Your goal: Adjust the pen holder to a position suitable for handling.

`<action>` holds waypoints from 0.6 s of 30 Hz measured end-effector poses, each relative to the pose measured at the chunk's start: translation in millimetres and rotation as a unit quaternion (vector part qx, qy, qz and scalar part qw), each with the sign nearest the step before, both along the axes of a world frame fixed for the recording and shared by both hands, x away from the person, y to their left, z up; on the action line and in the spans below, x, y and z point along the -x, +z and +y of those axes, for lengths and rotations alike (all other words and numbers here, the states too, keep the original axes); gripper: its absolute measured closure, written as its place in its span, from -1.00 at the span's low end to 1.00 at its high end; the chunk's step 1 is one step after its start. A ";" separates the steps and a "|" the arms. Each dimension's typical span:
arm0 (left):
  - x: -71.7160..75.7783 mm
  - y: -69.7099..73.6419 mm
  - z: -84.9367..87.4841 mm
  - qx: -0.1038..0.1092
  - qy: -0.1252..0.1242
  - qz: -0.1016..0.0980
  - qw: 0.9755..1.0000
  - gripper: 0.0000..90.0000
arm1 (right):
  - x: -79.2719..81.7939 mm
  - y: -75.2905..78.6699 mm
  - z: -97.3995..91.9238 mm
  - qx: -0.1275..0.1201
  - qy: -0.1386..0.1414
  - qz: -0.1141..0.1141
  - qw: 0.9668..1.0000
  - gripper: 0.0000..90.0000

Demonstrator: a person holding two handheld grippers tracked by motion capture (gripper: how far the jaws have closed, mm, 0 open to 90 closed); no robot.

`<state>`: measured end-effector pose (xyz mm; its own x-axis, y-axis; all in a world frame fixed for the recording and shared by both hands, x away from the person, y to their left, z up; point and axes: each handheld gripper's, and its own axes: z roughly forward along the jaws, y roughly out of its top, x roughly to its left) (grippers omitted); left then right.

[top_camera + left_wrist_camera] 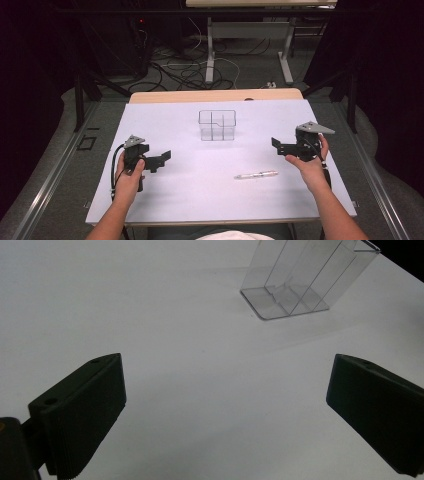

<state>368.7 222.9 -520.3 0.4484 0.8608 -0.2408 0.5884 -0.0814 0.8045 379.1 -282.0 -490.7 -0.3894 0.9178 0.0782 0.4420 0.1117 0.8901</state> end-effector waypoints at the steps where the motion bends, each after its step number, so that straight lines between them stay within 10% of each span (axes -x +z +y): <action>1: -0.2 -0.2 -0.2 0.001 -0.001 -0.001 1.000 -0.94 | 0.0 -0.1 1.8 0.002 0.004 0.000 1.000 -1.00; 12: 2.2 -0.3 -2.8 -0.005 -0.010 -0.001 1.000 -0.94 | -3.3 1.4 29.8 0.051 0.046 0.001 0.998 -0.94; 18: 3.2 -0.7 -2.7 -0.010 -0.013 -0.001 1.000 -0.95 | -9.5 12.3 51.3 0.127 0.085 -0.023 0.988 -0.83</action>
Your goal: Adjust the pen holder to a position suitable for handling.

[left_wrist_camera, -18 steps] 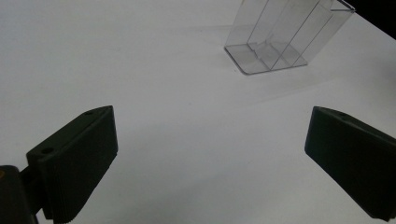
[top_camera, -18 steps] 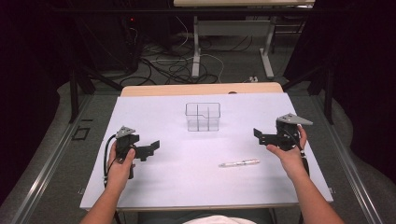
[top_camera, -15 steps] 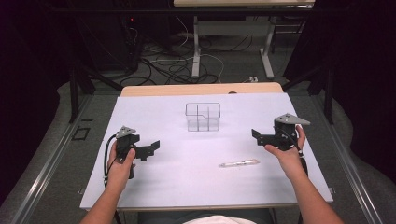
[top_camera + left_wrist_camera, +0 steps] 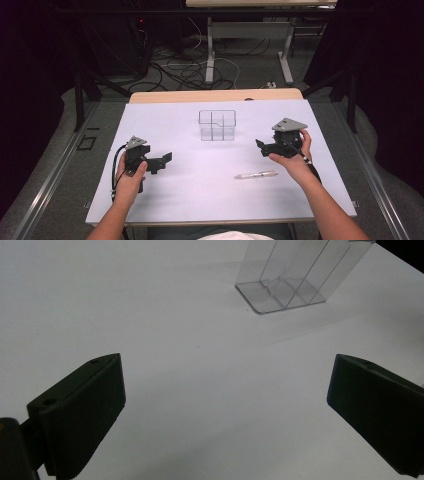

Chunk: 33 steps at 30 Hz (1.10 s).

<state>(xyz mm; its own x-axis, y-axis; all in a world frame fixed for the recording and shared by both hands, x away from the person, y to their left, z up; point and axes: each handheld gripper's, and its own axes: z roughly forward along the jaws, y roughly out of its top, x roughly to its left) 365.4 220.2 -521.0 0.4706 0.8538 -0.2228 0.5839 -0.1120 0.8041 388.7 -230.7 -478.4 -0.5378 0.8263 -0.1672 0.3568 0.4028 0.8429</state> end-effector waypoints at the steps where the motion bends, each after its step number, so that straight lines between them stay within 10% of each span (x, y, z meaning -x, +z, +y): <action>1: -0.1 -0.1 0.2 0.001 0.000 -0.001 1.000 -0.95 | -1.4 2.3 3.7 0.007 0.007 0.003 1.000 -0.78; 23: -1.3 -1.9 -0.4 -0.002 -0.005 0.004 1.000 -0.95 | -33.6 53.5 67.1 0.137 0.091 -0.014 0.986 -0.60; 33: -1.5 -1.8 -0.1 -0.001 -0.004 0.004 1.000 -0.95 | -47.3 68.1 103.8 0.236 0.170 -0.023 0.956 -0.21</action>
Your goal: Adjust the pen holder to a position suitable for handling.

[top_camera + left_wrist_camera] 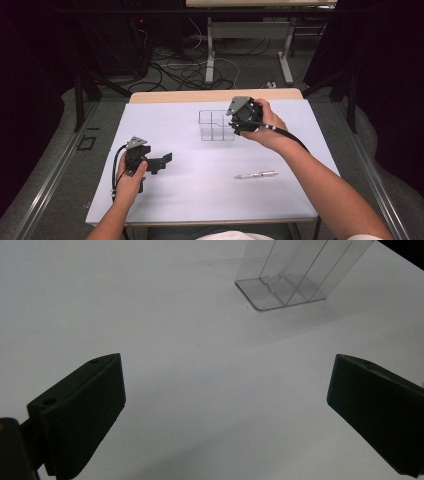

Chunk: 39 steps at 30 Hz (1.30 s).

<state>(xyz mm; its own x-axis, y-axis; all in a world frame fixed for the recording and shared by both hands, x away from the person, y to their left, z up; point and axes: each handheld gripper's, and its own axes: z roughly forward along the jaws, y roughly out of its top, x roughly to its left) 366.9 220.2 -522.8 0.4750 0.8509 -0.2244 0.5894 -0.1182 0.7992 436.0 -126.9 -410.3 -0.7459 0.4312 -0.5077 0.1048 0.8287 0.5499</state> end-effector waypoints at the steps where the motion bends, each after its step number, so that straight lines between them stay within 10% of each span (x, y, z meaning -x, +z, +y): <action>1: 0.0 0.1 0.0 0.000 0.000 0.000 1.000 -0.95 | -1.5 0.5 3.2 0.004 -0.002 0.007 1.000 -0.21; 11: -0.3 0.0 1.0 0.001 0.002 0.003 1.000 -0.95 | -15.9 -5.9 27.3 0.051 0.025 0.031 0.998 -0.06; 17: -0.6 -0.1 0.2 0.001 0.000 0.002 1.000 -0.95 | -22.7 -14.3 42.0 0.106 0.069 0.050 0.991 -0.03; 39: -1.6 -1.5 -0.3 -0.002 -0.004 0.008 1.000 -0.95 | -50.5 -37.8 60.9 0.139 0.106 0.082 0.981 0.32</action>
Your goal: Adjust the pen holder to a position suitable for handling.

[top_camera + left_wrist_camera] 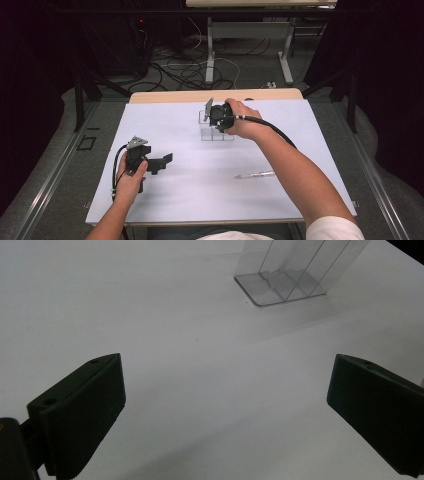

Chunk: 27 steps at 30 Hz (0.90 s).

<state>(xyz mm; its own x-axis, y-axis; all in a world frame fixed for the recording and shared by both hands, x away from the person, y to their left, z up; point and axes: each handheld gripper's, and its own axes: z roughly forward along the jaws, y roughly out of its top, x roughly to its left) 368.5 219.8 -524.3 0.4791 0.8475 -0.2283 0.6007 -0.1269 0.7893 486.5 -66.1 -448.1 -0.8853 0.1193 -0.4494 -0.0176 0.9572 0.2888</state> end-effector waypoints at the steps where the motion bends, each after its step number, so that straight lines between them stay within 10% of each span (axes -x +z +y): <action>1: 0.0 -0.1 -0.2 0.000 0.000 0.000 1.000 -0.95 | -0.6 -2.2 0.4 -0.006 0.001 0.001 1.000 0.33; 27: -0.5 -1.0 -0.2 -0.001 -0.001 0.003 1.000 -0.95 | -13.0 -20.5 11.5 0.012 0.003 0.050 0.999 0.62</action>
<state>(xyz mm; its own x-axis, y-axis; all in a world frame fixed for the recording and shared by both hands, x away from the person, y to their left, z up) 369.0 219.6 -525.3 0.4789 0.8474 -0.2293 0.6050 -0.1293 0.7857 499.5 -54.6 -468.6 -0.9268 0.1046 -0.3607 0.0055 0.9641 0.2656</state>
